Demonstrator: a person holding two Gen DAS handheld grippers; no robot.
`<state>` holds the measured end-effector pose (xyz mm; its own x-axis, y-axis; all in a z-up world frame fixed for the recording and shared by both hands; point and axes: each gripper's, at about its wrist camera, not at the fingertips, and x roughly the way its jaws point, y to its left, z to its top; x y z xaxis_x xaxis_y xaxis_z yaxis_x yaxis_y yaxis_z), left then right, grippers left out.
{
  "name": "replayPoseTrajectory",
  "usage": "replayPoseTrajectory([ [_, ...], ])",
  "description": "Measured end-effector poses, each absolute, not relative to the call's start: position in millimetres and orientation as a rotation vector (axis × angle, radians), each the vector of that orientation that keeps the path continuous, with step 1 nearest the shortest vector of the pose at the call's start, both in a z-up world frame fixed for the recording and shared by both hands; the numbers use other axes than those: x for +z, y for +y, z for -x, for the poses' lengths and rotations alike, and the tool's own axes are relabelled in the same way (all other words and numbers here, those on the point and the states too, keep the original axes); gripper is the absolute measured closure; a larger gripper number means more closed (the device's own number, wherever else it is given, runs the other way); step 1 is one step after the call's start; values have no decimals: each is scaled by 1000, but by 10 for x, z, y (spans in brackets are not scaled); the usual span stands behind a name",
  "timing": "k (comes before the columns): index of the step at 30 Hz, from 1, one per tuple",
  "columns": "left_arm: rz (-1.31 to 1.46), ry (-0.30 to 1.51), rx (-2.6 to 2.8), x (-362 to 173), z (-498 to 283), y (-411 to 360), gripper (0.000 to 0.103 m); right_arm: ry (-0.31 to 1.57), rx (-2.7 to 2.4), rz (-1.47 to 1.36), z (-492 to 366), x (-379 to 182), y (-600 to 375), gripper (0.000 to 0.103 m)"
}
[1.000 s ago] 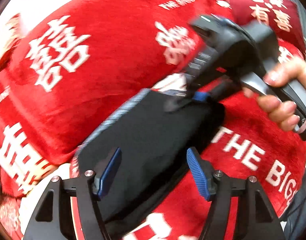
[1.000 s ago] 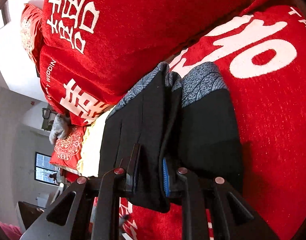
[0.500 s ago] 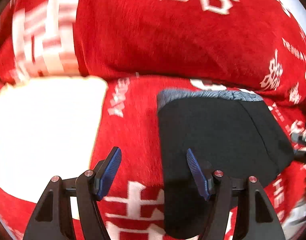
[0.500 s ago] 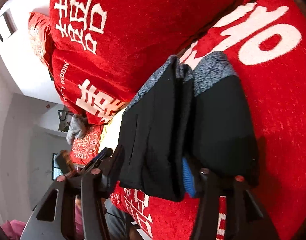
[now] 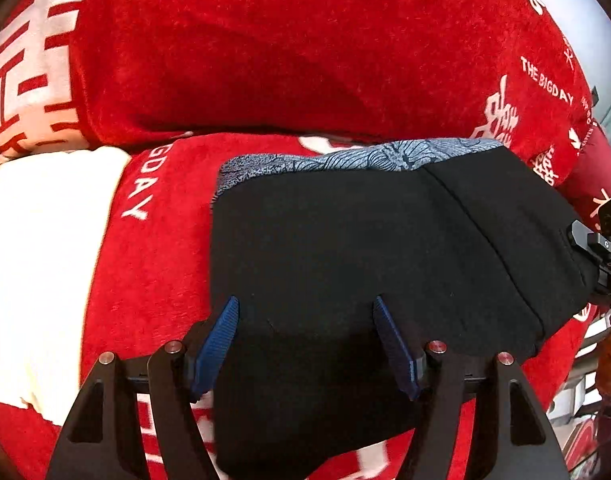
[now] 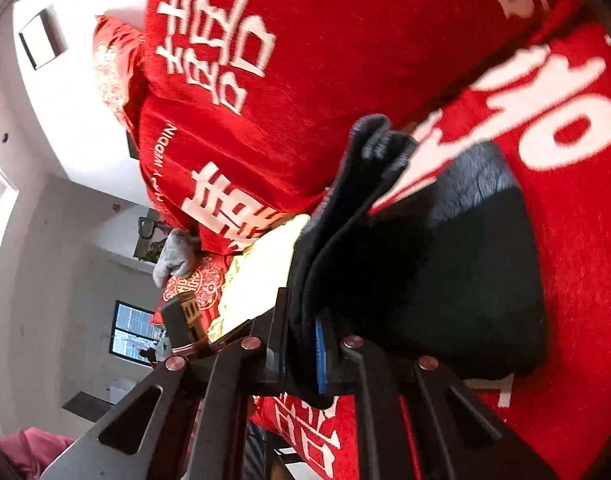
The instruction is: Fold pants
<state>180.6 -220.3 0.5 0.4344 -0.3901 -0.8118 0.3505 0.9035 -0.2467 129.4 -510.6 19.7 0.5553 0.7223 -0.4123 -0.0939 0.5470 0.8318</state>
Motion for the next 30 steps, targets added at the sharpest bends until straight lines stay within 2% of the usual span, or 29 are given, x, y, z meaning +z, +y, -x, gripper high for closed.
replayPoseTrajectory([
  [4, -31, 995, -464, 42, -1769, -2453, 34, 849, 477, -846, -1307, 154, -5359, 92],
  [11, -94, 985, -433, 2, -1808, -2504, 33, 942, 352, -791, -1324, -323, -5487, 88],
  [12, -94, 986, -434, -1, -1809, -2487, 30, 925, 348, -770, -1277, -353, -5483, 88],
  [15, -92, 984, -433, 24, -1770, -2422, 29, 902, 318, -781, -1226, -340, -5462, 87],
  [21, -49, 1009, -411, 60, -1754, -2262, 29, 918, 215, -615, -1131, -113, -5261, 77],
  [24, -48, 1033, -382, 63, -1741, -2178, 29, 924, 151, -557, -1033, -32, -5185, 66],
  [26, -44, 1036, -377, 69, -1719, -2134, 29, 932, 92, -497, -969, 17, -5144, 46],
  [28, -54, 1032, -365, 78, -1689, -2101, 29, 943, 43, -461, -919, 43, -5134, 36],
  [30, -66, 1027, -354, 89, -1668, -2086, 29, 955, 17, -464, -857, 63, -5160, 34],
])
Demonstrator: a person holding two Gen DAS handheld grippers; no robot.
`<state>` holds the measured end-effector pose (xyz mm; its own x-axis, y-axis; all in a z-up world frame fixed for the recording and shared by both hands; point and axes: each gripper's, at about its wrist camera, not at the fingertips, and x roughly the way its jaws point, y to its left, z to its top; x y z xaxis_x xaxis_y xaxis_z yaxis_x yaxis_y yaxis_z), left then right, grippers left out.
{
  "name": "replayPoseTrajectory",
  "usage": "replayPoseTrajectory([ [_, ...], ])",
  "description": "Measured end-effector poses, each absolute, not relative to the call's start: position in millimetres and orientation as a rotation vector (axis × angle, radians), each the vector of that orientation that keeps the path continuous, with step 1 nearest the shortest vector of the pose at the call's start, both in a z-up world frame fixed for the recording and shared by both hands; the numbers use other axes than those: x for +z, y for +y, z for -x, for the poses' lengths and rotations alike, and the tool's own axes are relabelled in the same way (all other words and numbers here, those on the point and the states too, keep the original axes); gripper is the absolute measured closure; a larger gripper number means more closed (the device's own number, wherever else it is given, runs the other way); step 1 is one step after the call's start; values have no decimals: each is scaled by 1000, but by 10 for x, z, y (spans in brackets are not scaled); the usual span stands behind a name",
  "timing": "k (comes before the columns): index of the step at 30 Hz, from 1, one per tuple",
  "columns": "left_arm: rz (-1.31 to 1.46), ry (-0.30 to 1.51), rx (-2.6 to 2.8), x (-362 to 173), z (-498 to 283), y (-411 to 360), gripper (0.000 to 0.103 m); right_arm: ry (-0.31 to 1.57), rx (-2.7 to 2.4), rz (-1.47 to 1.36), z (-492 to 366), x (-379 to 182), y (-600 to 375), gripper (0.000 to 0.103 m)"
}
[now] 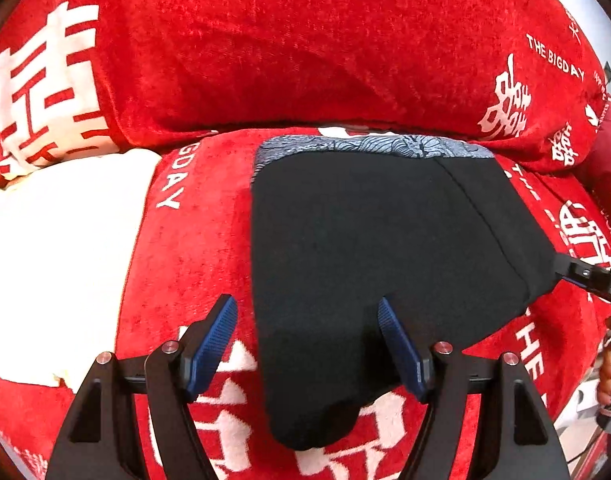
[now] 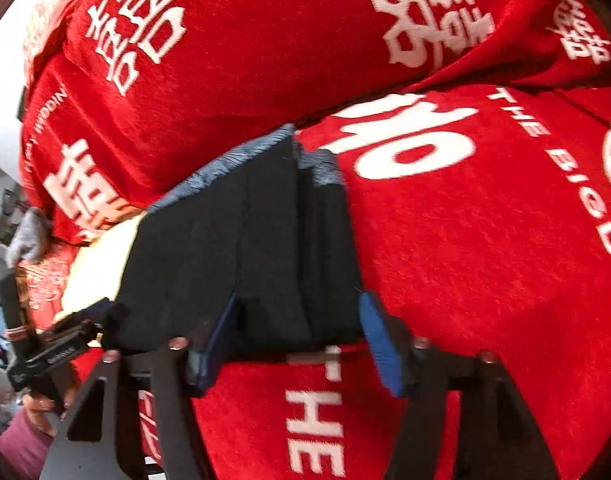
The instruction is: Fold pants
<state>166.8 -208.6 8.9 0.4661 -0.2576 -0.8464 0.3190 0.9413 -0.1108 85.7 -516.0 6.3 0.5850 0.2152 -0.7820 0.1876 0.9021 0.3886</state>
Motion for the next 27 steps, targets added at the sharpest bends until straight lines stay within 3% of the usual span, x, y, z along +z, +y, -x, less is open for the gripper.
replayPoseTrajectory([
  [4, -60, 1036, -351, 109, -1632, -2045, 29, 979, -41, -459, -705, 116, -5173, 23],
  [11, -51, 1040, -357, 188, -1518, -1945, 29, 1005, -15, -461, -535, 195, -4945, 17],
  [13, -55, 1039, -353, 197, -1492, -1917, 14, 1009, -5, -472, -512, 208, -4870, 17],
  [15, -53, 1026, -350, 216, -1449, -1874, 12, 1015, -2, -465, -507, 220, -4795, 15],
  [19, -48, 1034, -347, 225, -1421, -1807, 12, 1017, 15, -454, -500, 245, -4648, 0],
  [27, -60, 1056, -318, 213, -1373, -1710, 12, 1051, 33, -397, -483, 261, -4413, 0],
])
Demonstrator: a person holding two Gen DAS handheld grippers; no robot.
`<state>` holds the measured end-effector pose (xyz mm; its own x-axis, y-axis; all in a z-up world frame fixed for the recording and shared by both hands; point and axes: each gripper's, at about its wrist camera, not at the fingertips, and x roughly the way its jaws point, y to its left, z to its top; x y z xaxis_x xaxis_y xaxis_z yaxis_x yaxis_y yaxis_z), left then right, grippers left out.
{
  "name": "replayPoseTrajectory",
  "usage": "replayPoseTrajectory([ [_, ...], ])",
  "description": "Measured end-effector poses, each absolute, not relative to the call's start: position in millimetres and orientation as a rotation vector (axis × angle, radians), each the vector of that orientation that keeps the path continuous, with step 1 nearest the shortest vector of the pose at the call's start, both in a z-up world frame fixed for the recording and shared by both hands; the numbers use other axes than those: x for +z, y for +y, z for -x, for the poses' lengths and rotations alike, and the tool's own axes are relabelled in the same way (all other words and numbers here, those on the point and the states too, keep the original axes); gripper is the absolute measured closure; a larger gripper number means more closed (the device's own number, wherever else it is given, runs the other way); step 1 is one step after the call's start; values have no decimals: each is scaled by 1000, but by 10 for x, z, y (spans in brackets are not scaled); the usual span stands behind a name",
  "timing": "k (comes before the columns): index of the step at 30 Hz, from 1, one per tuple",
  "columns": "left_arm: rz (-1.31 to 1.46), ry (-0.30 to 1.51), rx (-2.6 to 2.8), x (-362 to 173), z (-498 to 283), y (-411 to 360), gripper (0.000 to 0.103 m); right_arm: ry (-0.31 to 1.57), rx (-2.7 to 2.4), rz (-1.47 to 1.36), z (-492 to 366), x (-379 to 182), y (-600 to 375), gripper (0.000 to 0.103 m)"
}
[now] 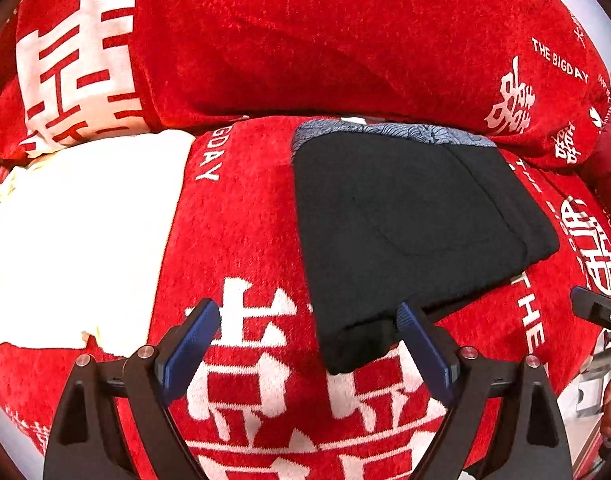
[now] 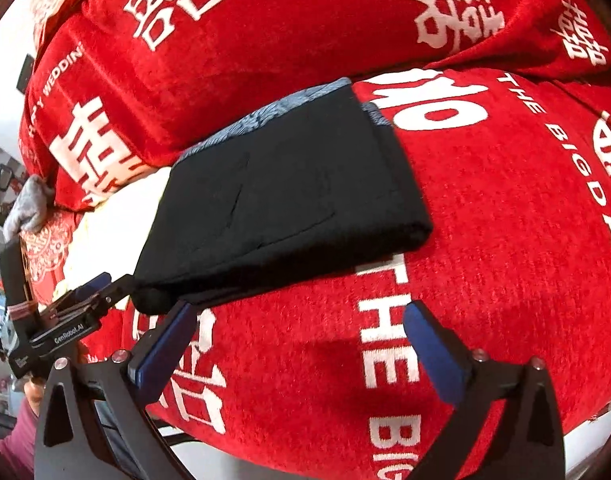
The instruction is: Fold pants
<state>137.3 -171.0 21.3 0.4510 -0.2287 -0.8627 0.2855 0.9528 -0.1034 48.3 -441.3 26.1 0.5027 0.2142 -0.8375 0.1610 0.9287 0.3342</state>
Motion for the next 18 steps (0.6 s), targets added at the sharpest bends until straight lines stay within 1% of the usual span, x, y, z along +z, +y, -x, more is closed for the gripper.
replayPoseTrajectory([
  [10, -44, 1072, -335, 240, -1373, -1560, 12, 1097, 34, -364, -449, 217, -4340, 0],
  [14, 45, 1076, -381, 303, -1595, -1451, 12, 1074, 45, -375, -549, 289, -4480, 0],
  [18, 123, 1120, -443, 219, -1951, -1433, 12, 1031, 86, -427, -851, 336, -4823, 0],
])
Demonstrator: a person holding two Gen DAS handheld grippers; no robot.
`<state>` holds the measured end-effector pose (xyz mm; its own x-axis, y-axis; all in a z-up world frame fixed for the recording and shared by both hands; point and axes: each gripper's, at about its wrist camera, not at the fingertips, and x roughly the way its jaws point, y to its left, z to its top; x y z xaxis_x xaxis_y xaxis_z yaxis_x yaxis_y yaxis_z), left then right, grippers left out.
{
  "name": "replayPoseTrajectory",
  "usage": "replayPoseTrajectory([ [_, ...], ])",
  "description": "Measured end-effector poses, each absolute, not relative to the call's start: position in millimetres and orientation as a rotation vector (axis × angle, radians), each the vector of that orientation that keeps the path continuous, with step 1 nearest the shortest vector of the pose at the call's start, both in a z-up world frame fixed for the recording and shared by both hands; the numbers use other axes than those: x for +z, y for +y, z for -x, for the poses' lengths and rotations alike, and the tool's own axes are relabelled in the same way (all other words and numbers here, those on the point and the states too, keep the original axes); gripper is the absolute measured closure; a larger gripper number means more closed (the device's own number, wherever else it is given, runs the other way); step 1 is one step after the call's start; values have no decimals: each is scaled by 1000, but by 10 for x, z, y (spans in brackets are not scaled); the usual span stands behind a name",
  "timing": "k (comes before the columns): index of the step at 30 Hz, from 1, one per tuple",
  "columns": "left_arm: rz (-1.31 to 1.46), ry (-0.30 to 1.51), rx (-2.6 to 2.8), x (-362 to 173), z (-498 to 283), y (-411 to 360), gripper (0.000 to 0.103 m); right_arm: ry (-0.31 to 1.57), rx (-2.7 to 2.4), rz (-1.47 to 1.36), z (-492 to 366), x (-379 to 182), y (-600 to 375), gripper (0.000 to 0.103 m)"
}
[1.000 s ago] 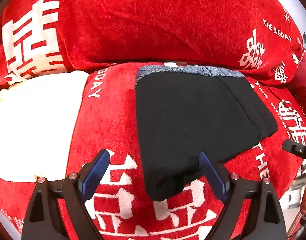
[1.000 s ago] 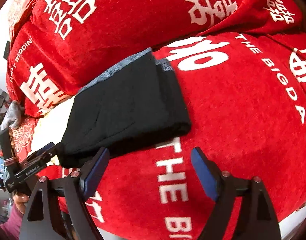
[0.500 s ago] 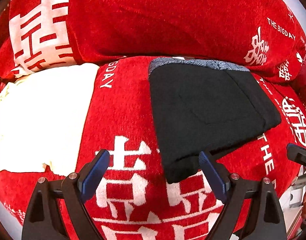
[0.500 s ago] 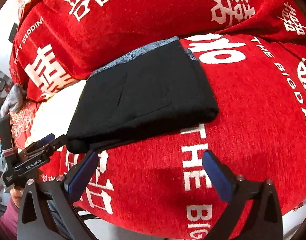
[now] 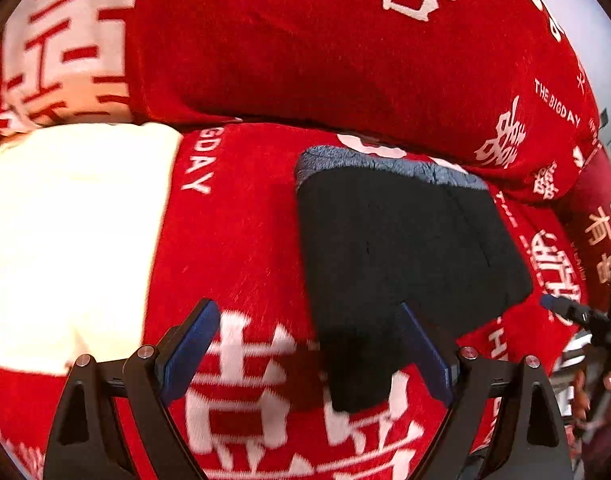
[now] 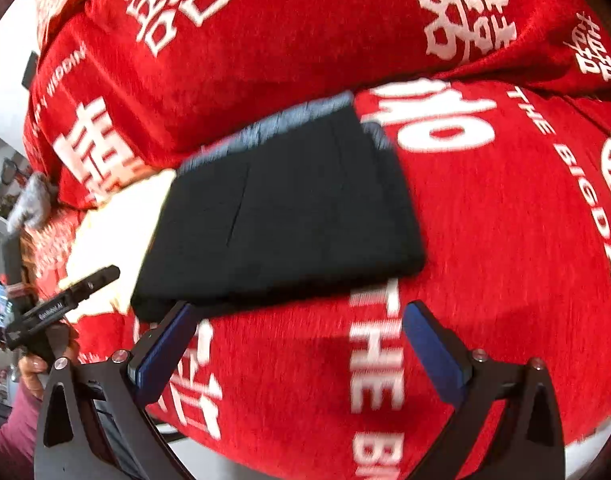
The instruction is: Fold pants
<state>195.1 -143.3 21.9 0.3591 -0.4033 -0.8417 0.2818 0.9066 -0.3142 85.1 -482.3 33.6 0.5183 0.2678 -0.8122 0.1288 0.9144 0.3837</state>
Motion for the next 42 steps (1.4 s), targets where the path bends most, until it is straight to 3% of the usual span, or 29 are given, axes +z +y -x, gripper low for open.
replayPoseTrajectory([
  [8, 193, 1245, -575, -191, -2421, -1748, 12, 1083, 203, -699, -1532, -182, -5587, 0],
  [15, 234, 1285, -658, -389, -2581, -1969, 12, 1111, 410, -779, -1805, -465, -5698, 0],
  [17, 234, 1287, -657, -423, -2604, -2000, 6, 1118, 451, -773, -1872, -492, -5639, 0],
  [20, 235, 1290, -664, -455, -2631, -2026, 5, 1148, 487, -705, -2011, -532, -5426, 0],
  [21, 235, 1287, -663, -450, -2631, -2026, 6, 1162, 469, -681, -2054, -537, -5354, 0],
  [22, 238, 1279, -668, -433, -2618, -2024, 19, 1168, 446, -679, -2074, -532, -5324, 0],
  [24, 275, 1257, -693, -357, -2570, -1999, 32, 1185, 394, -690, -2084, -522, -5296, 3],
  [26, 278, 1243, -694, -293, -2538, -1993, 41, 1202, 347, -691, -2053, -509, -5316, 22],
  [28, 332, 1248, -695, -251, -2528, -1929, 49, 1180, 341, -741, -1993, -459, -5356, 34],
  [32, 391, 1251, -711, -109, -2480, -1831, 51, 1139, 354, -775, -1883, -287, -5293, 44],
  [42, 346, 1189, -681, 444, -2128, -1348, 51, 1144, 501, -797, -1578, 137, -4635, 45],
])
